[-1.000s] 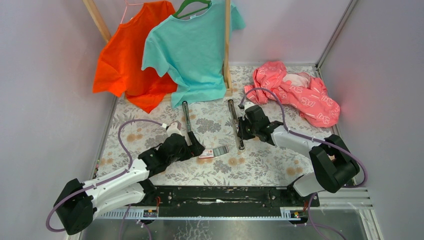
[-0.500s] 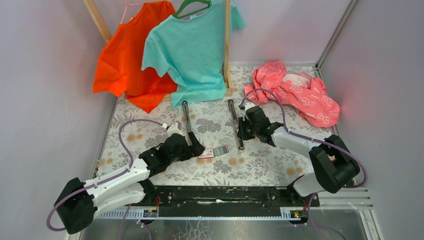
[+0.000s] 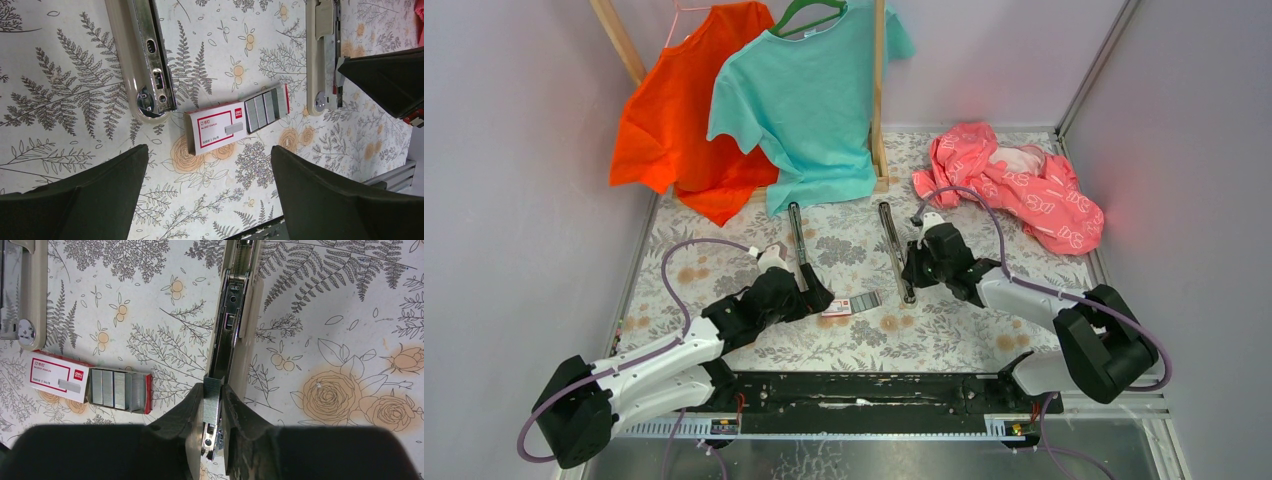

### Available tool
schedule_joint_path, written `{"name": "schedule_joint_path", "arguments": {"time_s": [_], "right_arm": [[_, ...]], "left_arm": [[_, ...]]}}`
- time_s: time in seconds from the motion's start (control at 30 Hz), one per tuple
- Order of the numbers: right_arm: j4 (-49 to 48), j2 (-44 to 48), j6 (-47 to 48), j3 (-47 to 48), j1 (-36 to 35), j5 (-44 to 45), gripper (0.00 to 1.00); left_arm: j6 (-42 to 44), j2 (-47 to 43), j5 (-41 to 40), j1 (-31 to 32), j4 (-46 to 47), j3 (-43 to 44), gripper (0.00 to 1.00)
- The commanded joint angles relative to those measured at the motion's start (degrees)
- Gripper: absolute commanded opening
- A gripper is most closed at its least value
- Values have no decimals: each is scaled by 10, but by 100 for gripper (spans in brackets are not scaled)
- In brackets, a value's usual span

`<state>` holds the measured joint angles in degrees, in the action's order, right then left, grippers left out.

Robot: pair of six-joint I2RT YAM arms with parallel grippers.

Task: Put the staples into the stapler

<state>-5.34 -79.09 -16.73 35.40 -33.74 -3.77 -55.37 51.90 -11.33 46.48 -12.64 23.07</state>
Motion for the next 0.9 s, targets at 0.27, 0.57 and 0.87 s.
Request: {"name": "schedule_joint_path", "arguments": {"time_s": [0.27, 0.57, 0.87], "right_arm": [[-20, 14, -4, -12, 2, -17, 30], [-3, 23, 1, 1, 1, -4, 35], [26, 33, 3, 32, 2, 14, 40]], "left_arm": [[-3, -13, -1, 0, 20, -8, 100], [-2, -11, -1, 1, 21, -8, 100], [-2, -14, -1, 0, 21, -10, 100]]}}
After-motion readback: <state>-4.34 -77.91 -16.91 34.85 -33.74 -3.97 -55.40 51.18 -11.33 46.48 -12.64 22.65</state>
